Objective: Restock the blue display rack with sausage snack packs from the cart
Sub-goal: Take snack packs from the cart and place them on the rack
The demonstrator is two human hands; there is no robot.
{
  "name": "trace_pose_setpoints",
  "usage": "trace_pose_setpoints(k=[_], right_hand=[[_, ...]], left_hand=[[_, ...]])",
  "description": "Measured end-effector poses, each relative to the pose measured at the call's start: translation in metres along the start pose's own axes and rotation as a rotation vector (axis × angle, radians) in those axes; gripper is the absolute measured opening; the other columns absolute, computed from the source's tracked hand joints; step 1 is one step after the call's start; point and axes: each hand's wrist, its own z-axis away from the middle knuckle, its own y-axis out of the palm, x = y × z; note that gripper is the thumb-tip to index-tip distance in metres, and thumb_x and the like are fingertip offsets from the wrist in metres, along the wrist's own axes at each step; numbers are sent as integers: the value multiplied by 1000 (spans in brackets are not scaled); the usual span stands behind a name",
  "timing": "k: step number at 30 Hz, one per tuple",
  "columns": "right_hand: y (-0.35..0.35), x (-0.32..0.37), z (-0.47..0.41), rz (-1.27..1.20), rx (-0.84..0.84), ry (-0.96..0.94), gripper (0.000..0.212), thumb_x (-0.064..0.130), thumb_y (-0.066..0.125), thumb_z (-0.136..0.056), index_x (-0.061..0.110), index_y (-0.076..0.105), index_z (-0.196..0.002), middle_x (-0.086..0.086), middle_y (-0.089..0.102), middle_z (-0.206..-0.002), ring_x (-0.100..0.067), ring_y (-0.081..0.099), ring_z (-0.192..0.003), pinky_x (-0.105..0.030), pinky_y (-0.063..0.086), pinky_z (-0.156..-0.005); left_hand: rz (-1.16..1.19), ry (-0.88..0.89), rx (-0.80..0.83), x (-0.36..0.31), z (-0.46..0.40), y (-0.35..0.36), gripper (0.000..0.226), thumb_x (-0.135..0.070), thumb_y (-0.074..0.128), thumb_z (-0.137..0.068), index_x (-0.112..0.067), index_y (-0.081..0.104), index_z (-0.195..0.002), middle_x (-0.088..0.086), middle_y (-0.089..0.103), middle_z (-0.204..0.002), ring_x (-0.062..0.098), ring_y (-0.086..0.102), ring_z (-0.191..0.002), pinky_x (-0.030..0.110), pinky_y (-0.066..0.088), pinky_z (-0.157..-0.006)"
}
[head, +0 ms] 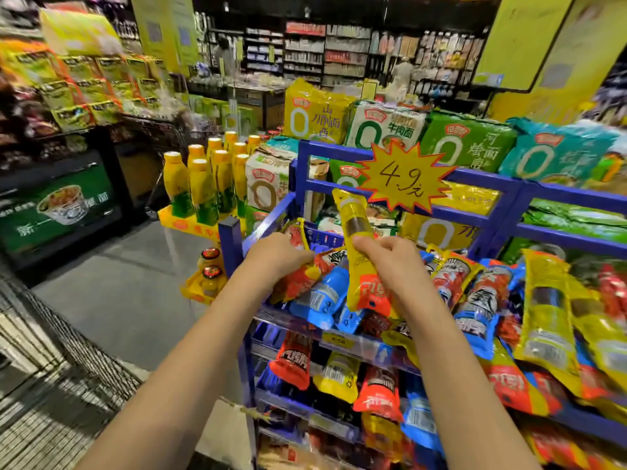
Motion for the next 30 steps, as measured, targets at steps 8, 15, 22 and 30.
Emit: trace_pose_setpoints(k=[8, 15, 22, 30], right_hand=[[-9, -4, 10, -117, -18, 36, 25, 45, 68, -79, 27, 52, -87, -10, 64, -103, -31, 65, -91, -51, 53, -83], [-14, -6, 17, -197, -28, 30, 25, 40, 69, -78, 27, 51, -87, -15, 67, -100, -36, 67, -88, -55, 54, -80], [-26, -4, 27, -260, -77, -14, 41, 38, 66, -84, 15, 52, -114, -6, 65, -98, -21, 65, -82, -39, 52, -74], [-12, 21, 70, -402, 53, -150, 33, 26, 63, -88, 18, 51, -118, 1, 64, -94, -3, 61, -66, -21, 50, -62]], left_hand=[[72, -36, 6, 0, 3, 7, 43, -34, 65, -84, -12, 36, -61, 3, 39, -59, 18, 40, -52, 27, 30, -46], [184, 9, -115, -5, 11, 13, 46, -31, 73, -78, -12, 35, -61, 2, 32, -56, 16, 31, -46, 25, 22, -43], [539, 97, -180, -14, 41, 9, 54, -32, 80, -72, -10, 52, -112, 6, 63, -104, 23, 63, -89, 36, 52, -71], [899, 161, -334, 18, 133, -18, 46, -23, 78, -71, -18, 57, -112, -1, 72, -97, 12, 70, -78, 26, 53, -56]])
